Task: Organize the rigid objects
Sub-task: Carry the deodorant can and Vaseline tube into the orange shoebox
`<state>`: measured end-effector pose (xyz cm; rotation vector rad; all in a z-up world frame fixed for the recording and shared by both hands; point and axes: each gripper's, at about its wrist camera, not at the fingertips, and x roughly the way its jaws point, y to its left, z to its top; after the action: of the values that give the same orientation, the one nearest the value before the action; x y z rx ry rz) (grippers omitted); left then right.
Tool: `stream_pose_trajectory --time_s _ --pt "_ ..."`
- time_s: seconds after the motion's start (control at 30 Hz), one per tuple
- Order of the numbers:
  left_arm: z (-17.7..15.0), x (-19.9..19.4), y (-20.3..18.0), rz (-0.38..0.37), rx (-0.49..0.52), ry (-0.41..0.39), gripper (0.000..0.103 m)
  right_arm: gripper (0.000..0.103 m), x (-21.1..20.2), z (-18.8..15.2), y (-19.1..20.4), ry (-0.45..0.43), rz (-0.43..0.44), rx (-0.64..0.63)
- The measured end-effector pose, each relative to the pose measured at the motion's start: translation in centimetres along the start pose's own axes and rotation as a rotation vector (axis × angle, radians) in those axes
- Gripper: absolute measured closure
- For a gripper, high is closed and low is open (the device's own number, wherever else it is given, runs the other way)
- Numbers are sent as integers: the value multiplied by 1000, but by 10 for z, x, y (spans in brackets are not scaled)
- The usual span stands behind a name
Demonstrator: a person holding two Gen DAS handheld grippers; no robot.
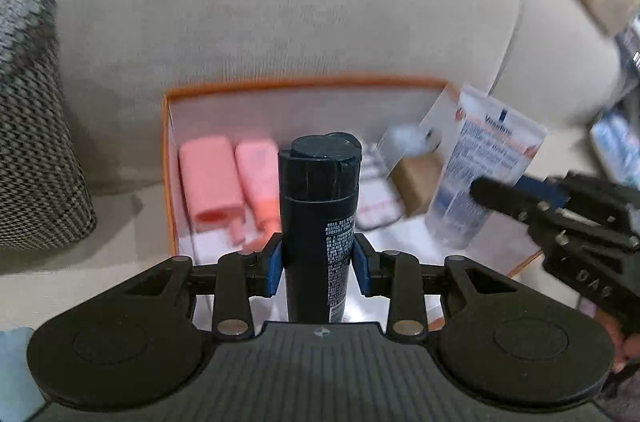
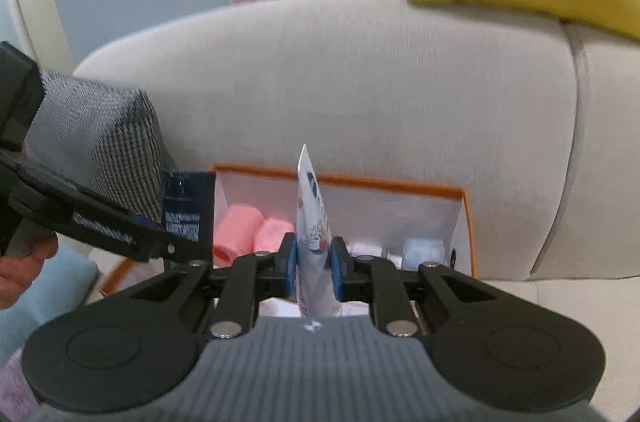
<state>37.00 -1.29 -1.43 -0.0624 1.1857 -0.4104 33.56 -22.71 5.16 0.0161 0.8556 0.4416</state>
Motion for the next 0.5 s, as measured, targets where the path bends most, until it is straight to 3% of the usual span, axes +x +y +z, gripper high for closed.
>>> stream_pose_trajectory --time_s 0.23,0.5 --pt "0 45 -4 37 49 178 64 85 34 -9 -9 90 62 29" --pt "13 73 2 82 48 280 64 85 70 -8 -7 186 147 110"
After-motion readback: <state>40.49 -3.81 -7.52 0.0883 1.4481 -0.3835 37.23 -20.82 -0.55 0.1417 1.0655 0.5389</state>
